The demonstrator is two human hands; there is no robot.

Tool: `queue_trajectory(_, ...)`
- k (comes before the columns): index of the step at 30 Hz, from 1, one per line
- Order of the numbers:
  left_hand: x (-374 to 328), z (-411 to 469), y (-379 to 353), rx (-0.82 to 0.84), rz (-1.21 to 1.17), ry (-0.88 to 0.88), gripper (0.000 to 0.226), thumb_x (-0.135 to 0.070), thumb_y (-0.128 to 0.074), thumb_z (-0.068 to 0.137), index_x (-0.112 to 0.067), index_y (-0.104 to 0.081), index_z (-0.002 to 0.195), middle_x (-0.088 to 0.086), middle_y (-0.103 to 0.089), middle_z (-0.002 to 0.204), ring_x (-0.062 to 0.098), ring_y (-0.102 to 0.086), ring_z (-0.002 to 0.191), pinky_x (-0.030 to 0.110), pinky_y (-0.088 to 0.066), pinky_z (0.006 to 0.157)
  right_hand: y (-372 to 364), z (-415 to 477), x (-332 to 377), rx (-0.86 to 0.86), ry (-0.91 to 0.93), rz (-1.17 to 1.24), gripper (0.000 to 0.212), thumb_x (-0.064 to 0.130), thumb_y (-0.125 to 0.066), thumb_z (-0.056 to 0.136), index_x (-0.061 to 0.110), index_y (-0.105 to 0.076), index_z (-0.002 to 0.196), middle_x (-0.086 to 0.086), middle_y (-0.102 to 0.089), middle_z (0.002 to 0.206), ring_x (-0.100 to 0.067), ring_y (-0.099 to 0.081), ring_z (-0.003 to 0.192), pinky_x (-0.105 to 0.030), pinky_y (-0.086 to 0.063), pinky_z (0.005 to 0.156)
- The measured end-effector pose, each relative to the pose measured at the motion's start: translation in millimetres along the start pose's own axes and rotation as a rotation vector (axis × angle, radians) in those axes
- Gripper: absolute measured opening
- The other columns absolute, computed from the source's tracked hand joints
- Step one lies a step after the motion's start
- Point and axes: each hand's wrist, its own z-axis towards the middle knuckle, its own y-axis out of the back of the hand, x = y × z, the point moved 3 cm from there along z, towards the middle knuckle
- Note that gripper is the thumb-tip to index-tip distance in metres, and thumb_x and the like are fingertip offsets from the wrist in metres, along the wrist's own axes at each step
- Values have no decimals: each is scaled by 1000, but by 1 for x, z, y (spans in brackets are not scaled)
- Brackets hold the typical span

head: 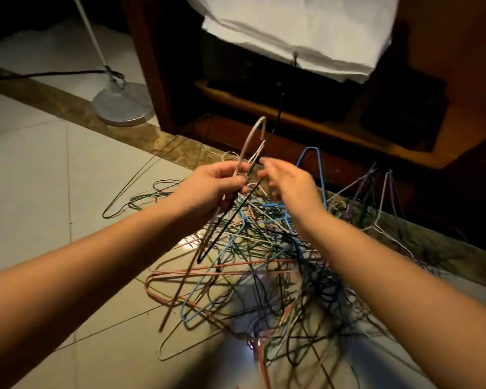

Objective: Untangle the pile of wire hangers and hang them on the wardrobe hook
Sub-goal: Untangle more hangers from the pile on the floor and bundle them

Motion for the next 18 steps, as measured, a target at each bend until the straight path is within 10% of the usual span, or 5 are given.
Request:
queue_trajectory(5, 18, -1, -51, 62, 30, 14, 18, 1, -50, 90, -15, -60, 92, -4, -58, 59, 0, -51, 48, 16, -31, 46, 32, -12, 4, -29, -106, 155, 11, 14, -54, 93, 18, -58, 84, 1, -55, 73, -5, -42, 53, -11, -31, 39)
queue_trajectory(18, 5, 21, -88, 37, 101, -66, 19, -1, -40, 96, -15, -51, 88, 7, -58, 84, 14, -58, 73, 24, -48, 68, 81, -53, -32, 7, -61, -157, 23, 3, -56, 89, 14, -65, 107, 4, -58, 73, -1, -49, 56, -10, -43, 56)
